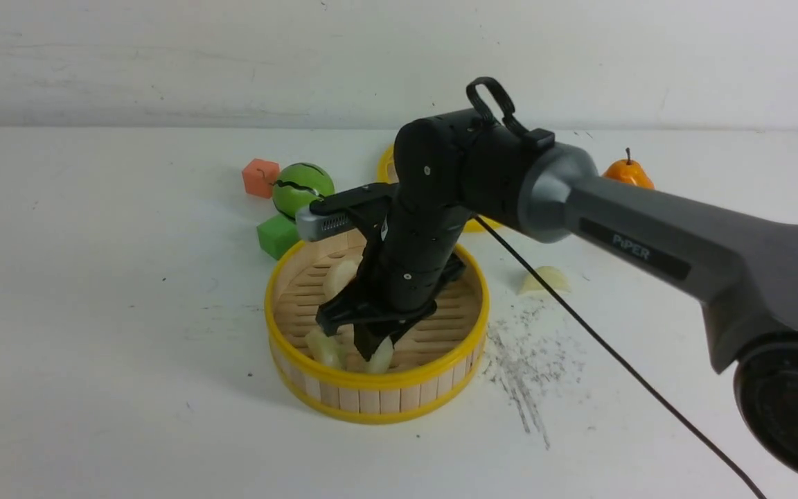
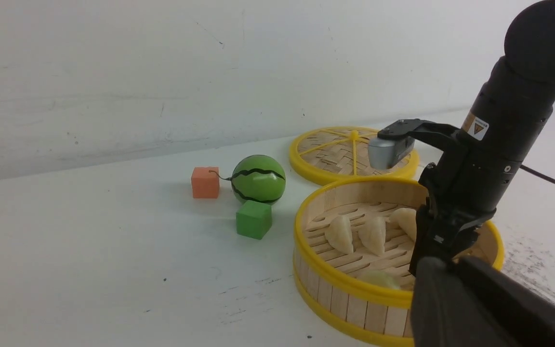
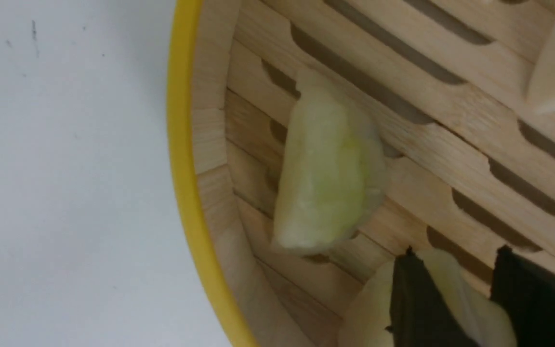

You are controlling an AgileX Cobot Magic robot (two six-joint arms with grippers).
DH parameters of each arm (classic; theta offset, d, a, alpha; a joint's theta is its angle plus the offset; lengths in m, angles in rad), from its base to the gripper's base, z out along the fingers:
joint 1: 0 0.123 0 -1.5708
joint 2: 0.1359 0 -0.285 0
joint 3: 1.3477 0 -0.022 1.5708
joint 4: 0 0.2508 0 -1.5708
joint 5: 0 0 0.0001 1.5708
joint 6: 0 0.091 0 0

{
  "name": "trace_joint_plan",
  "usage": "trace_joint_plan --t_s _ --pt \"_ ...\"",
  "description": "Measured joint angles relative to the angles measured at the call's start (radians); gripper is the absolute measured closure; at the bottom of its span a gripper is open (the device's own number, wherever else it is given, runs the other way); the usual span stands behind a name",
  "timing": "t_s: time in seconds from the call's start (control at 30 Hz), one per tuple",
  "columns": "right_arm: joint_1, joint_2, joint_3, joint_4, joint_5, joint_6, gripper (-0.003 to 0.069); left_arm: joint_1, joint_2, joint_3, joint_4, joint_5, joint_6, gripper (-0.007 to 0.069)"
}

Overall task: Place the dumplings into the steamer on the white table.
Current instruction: 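Place the dumpling in the bamboo steamer basket with the right gripper, then reach for and grasp a dumpling lying on the table beside the steamer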

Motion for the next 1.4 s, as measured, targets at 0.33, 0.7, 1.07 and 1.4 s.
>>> trace_joint_plan --t_s 0.33,0.7,1.07,1.4 --pt "0.000 0.001 0.000 0.004 -0.030 0.002 0.0253 0.000 0.000 0.000 0.000 0.000 0.000 0.0589" --pt "0.000 -0.086 0.000 -0.001 -0.076 0.021 0.0240 0.000 0.000 0.000 0.000 0.006 0.000 0.0585" --pt "-0.148 -0.249 -0.003 -0.193 0.025 -0.121 0.0240 0.000 0.000 0.000 0.000 0.008 0.000 0.0575" --pt "-0.397 -0.071 -0.002 -0.010 0.080 -0.368 0.0240 0.000 0.000 0.000 0.000 0.008 0.000 0.0568"
